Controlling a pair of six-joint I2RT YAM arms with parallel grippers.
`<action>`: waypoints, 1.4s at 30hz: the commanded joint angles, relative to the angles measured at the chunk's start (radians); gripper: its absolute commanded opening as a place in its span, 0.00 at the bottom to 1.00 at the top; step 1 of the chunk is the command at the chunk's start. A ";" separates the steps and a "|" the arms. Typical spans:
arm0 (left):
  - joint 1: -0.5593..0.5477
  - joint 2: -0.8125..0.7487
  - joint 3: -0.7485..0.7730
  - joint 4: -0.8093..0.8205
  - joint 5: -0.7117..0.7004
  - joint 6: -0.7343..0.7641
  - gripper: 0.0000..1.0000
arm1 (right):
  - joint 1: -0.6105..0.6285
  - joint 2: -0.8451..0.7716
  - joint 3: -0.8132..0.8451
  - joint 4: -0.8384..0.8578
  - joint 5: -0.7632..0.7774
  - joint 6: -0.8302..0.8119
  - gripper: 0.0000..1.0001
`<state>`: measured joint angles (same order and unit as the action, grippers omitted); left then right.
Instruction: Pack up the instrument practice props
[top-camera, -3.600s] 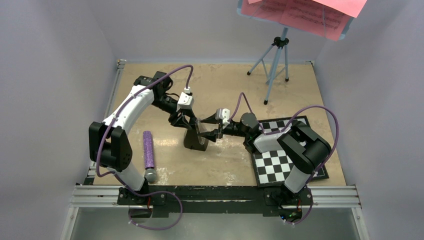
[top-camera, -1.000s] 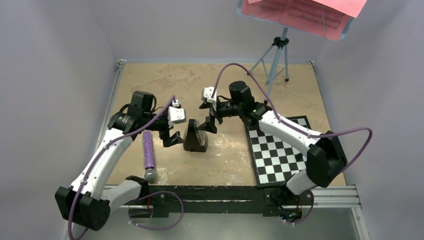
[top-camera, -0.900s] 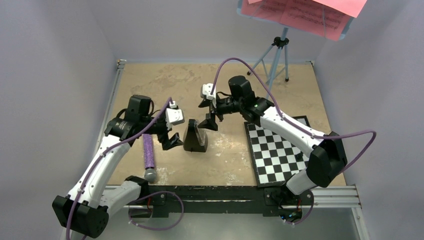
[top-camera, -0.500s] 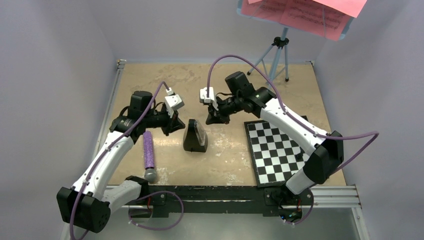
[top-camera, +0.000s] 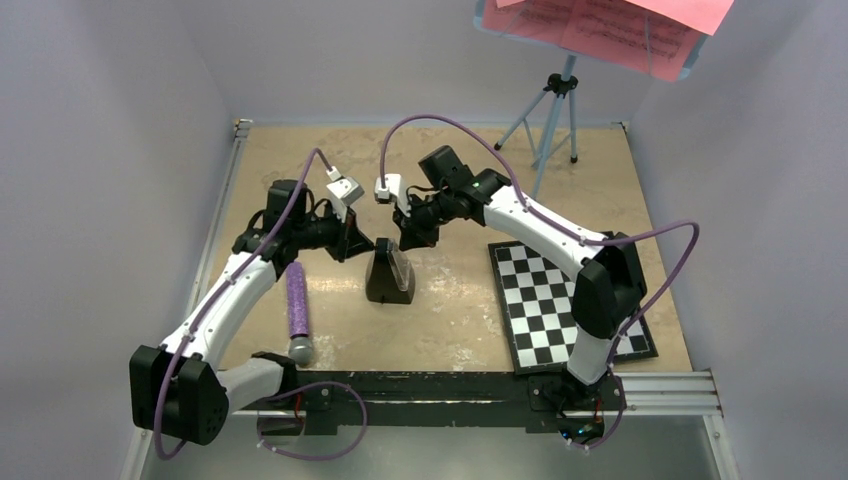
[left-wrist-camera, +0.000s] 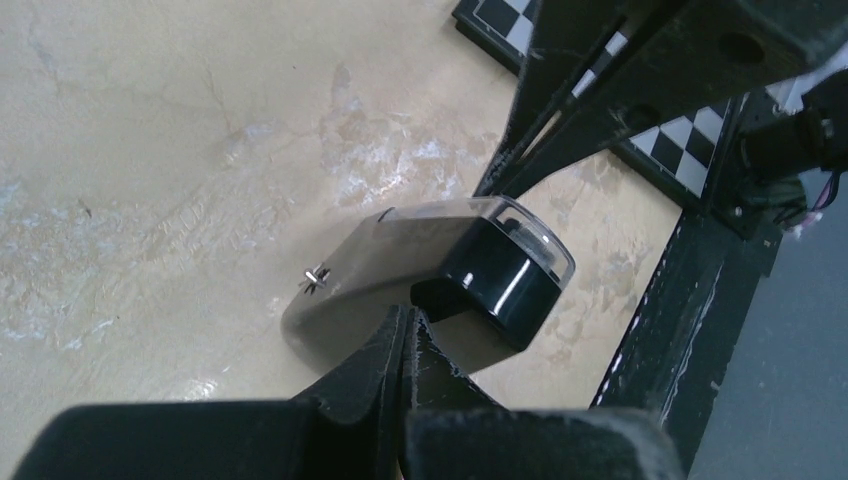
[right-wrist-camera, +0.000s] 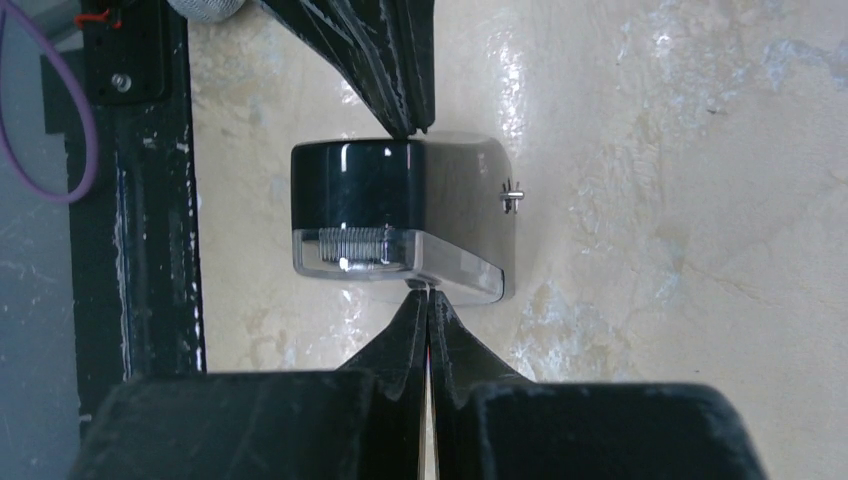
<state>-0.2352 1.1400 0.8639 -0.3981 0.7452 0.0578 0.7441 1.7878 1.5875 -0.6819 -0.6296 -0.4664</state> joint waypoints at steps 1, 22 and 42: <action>0.002 0.013 0.010 0.126 0.069 -0.107 0.00 | 0.034 -0.023 0.054 0.051 -0.019 0.071 0.00; 0.106 -0.265 0.112 -0.397 -0.250 0.072 0.73 | -0.003 -0.077 0.143 0.036 -0.023 0.120 0.99; 0.112 -0.345 0.150 -0.439 -0.311 -0.050 0.75 | 0.063 0.061 0.155 0.065 0.060 0.205 0.88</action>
<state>-0.1310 0.8093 0.9783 -0.8276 0.4500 0.0364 0.8024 1.8233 1.7313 -0.6472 -0.5793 -0.2966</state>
